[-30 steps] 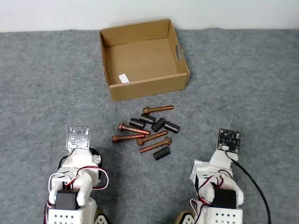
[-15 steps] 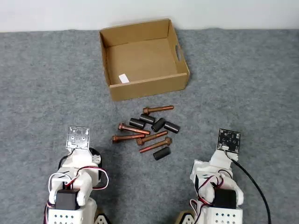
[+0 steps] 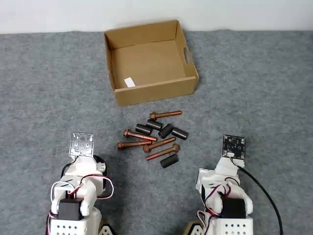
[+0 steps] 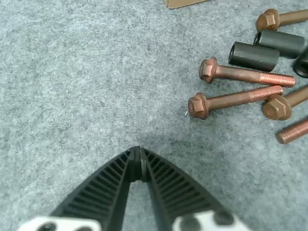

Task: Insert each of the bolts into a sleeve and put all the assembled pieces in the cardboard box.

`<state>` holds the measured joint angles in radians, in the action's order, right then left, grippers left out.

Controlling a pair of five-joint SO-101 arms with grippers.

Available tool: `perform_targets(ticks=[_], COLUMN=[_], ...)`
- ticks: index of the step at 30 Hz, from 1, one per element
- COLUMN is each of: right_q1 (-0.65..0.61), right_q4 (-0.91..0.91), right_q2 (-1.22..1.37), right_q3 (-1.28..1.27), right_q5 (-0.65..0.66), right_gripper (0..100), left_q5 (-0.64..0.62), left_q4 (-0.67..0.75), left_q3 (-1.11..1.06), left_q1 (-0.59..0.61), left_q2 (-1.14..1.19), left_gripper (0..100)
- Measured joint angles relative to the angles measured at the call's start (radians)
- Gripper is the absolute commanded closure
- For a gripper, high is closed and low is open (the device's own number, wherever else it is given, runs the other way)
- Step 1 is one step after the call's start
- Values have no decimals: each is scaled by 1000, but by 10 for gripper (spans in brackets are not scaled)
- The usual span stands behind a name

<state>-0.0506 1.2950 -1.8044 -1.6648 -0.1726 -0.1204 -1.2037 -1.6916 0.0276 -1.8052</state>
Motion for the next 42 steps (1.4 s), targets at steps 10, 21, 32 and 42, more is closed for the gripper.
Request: perform_targets(ticks=[10, 21, 32, 42], right_q1=[68, 74, 40, -94], right_q4=[0, 66, 253, 316], right_q2=[0, 279, 1062, 1467], right_q3=[126, 525, 1066, 1358], right_q5=[2, 97, 339, 807], right_gripper=[991, 991, 991, 963], left_q5=[0, 0, 0, 0], left_q4=[0, 0, 0, 0], left_q3=[0, 0, 0, 0], left_q1=[0, 0, 0, 0], left_q2=[0, 0, 0, 0], left_gripper=[994, 994, 994, 994])
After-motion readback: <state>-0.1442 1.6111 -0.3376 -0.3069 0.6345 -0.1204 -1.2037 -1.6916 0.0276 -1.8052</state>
